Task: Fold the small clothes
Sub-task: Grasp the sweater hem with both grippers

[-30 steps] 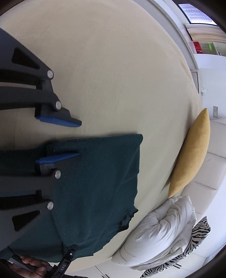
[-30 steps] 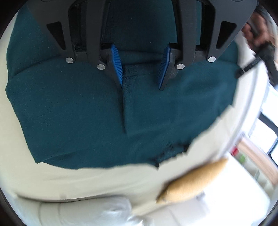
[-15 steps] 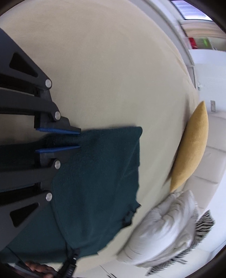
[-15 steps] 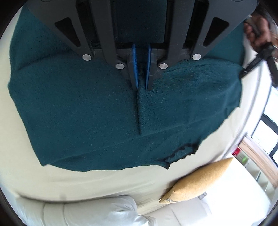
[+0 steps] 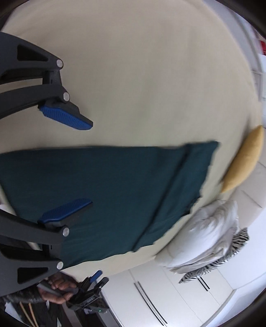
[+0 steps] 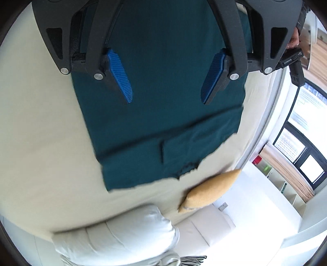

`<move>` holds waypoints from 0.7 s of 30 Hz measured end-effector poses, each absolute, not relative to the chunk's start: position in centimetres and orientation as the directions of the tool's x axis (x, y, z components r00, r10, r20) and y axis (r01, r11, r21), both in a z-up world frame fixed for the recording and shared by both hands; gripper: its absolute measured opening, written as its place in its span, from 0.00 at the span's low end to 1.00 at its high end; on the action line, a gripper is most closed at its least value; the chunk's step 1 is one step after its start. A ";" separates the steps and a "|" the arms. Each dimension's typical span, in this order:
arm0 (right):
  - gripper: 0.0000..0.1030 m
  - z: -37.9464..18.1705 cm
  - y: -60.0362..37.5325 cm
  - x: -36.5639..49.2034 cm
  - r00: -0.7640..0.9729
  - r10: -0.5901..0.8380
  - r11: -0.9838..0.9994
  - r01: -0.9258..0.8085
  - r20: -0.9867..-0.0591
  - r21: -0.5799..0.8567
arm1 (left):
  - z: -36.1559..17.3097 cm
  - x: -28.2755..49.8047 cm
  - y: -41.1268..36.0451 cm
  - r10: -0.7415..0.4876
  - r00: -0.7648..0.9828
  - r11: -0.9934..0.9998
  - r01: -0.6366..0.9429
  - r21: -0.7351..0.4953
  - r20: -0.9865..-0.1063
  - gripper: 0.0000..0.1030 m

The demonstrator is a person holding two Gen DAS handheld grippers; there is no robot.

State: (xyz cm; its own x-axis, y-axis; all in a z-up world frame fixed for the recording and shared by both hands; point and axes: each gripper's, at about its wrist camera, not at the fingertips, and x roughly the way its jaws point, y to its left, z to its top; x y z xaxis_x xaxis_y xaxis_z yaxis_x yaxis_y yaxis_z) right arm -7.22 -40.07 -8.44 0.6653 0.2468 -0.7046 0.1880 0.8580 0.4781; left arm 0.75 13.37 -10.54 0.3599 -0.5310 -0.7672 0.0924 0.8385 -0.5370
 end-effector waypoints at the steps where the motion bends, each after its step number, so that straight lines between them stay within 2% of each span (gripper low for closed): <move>1: 0.66 -8.6 -40.3 -8.5 0.663 0.245 0.856 0.194 -0.707 0.479 | -11.3 -0.6 13.3 -0.541 0.327 0.833 0.083 -0.546 -0.775 0.69; 5: 0.66 -10.3 -42.2 -13.9 0.643 0.237 0.827 0.260 -0.728 0.498 | -12.3 -4.5 12.9 -0.558 0.294 0.824 0.081 -0.561 -0.776 0.68; 9: 0.66 -12.0 -44.6 -18.2 0.640 0.247 0.770 0.326 -0.727 0.548 | -13.0 -5.2 13.0 -0.615 0.261 0.777 0.041 -0.628 -0.744 0.65; 13: 0.66 -13.0 -46.1 -21.1 0.640 0.239 0.734 0.373 -0.730 0.567 | -13.4 -5.2 12.6 -0.628 0.216 0.770 0.033 -0.637 -0.748 0.51; 16: 0.66 -13.6 -46.9 -22.7 0.640 0.254 0.707 0.389 -0.725 0.591 | -13.6 -5.6 12.6 -0.639 0.199 0.762 0.025 -0.647 -0.743 0.47; 18: 0.66 -14.0 -47.1 -23.0 0.636 0.274 0.691 0.391 -0.721 0.607 | -13.7 -5.8 12.5 -0.639 0.196 0.762 0.026 -0.647 -0.744 0.40; 20: 0.66 -14.3 -47.3 -23.1 0.625 0.296 0.680 0.392 -0.722 0.619 | -13.9 -5.8 12.6 -0.639 0.190 0.761 0.018 -0.648 -0.745 0.23; 21: 0.65 -14.5 -47.3 -23.2 0.618 0.299 0.680 0.396 -0.727 0.617 | -14.0 -5.8 12.6 -0.637 0.188 0.763 0.014 -0.646 -0.748 0.17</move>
